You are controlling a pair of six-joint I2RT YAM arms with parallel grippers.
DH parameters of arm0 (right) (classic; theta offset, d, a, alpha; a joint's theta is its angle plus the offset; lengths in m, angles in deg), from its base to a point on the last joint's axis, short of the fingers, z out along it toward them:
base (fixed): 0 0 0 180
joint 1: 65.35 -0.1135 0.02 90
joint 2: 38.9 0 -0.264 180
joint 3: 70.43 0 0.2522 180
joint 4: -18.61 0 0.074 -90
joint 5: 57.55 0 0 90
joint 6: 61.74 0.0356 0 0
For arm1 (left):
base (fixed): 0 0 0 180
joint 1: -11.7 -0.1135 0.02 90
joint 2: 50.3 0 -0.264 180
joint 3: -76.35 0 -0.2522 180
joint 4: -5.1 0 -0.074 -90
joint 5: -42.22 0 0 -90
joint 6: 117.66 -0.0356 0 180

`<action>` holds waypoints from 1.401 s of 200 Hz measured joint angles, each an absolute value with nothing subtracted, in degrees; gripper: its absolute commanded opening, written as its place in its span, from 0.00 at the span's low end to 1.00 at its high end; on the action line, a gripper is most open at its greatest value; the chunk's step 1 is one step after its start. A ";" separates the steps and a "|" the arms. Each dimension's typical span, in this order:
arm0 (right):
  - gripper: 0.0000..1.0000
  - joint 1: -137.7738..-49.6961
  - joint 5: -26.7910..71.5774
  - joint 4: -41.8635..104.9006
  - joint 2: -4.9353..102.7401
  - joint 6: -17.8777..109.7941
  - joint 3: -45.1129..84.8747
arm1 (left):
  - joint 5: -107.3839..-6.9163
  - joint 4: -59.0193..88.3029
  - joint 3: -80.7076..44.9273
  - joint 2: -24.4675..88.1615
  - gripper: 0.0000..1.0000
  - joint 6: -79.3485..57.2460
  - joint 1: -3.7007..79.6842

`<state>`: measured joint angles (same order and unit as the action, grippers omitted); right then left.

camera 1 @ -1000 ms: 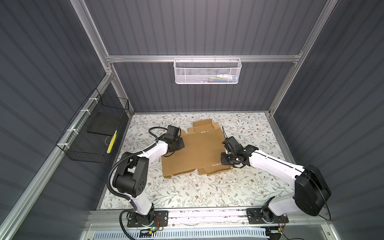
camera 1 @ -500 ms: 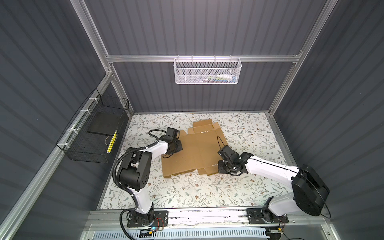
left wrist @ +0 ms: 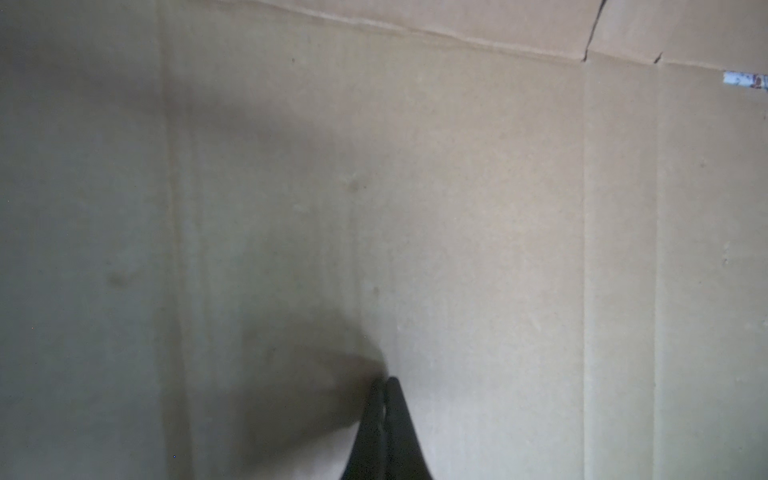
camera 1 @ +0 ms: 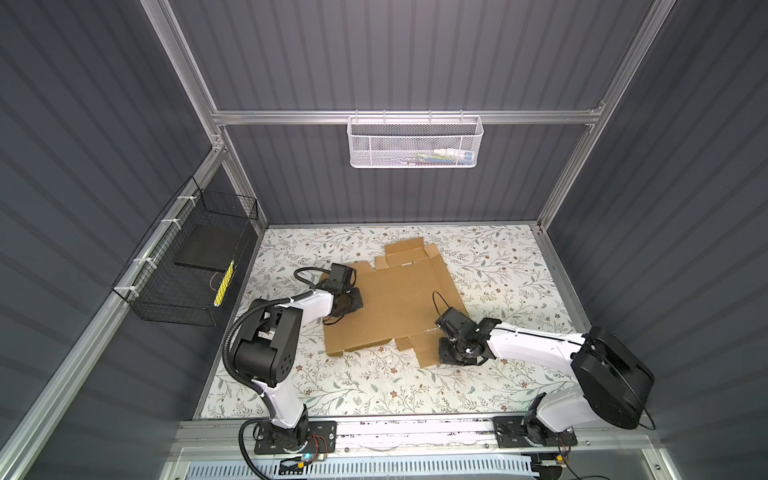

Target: Fold the paper box

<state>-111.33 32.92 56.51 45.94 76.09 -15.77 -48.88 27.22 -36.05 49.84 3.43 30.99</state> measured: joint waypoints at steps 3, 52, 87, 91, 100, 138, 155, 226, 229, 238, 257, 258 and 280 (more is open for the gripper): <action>0.07 -111.31 32.92 56.38 46.09 76.11 -15.77 | -48.95 27.03 -36.33 49.65 0.00 3.56 30.99; 0.07 -110.52 33.24 56.86 49.04 75.61 -13.12 | -49.71 24.51 -41.90 45.62 0.00 5.73 31.23; 0.07 -107.55 33.09 55.77 51.64 73.19 -10.78 | -49.25 24.34 -45.53 42.30 0.00 7.54 33.68; 0.07 -107.09 33.09 55.57 51.95 72.88 -10.50 | -49.21 24.36 -45.90 42.00 0.00 7.78 34.12; 0.07 -105.89 33.09 55.46 52.63 71.92 -9.82 | -48.82 24.03 -46.73 41.27 0.00 8.42 35.08; 0.07 -100.60 33.31 54.74 55.32 67.24 -7.07 | -47.81 22.09 -50.14 38.80 0.00 12.02 38.90; 0.07 -98.08 33.44 54.76 56.74 65.03 -5.52 | -47.72 20.82 -51.50 38.00 0.00 13.58 40.17; 0.06 -90.56 33.53 56.95 65.37 57.34 5.50 | -47.79 17.67 -54.52 36.20 0.00 18.91 46.25; 0.06 -90.41 33.59 57.23 65.79 57.10 6.16 | -47.83 17.67 -54.52 36.18 0.00 19.17 46.53; 0.07 -90.02 33.96 57.76 66.83 56.57 7.69 | -47.88 17.69 -54.52 36.16 0.00 19.61 47.45; 0.07 -89.67 34.80 59.07 67.80 55.61 10.05 | -48.42 18.54 -54.36 35.79 0.00 20.29 49.26; 0.08 -89.67 34.84 59.22 67.77 55.59 10.13 | -48.42 18.63 -54.34 35.74 0.00 20.29 49.31; 0.09 -89.76 35.58 60.60 65.70 54.93 10.68 | -48.29 23.31 -53.05 34.32 0.00 20.09 49.74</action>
<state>-89.76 35.58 60.60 65.70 54.93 10.68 -48.29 23.31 -53.05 34.32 20.09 49.74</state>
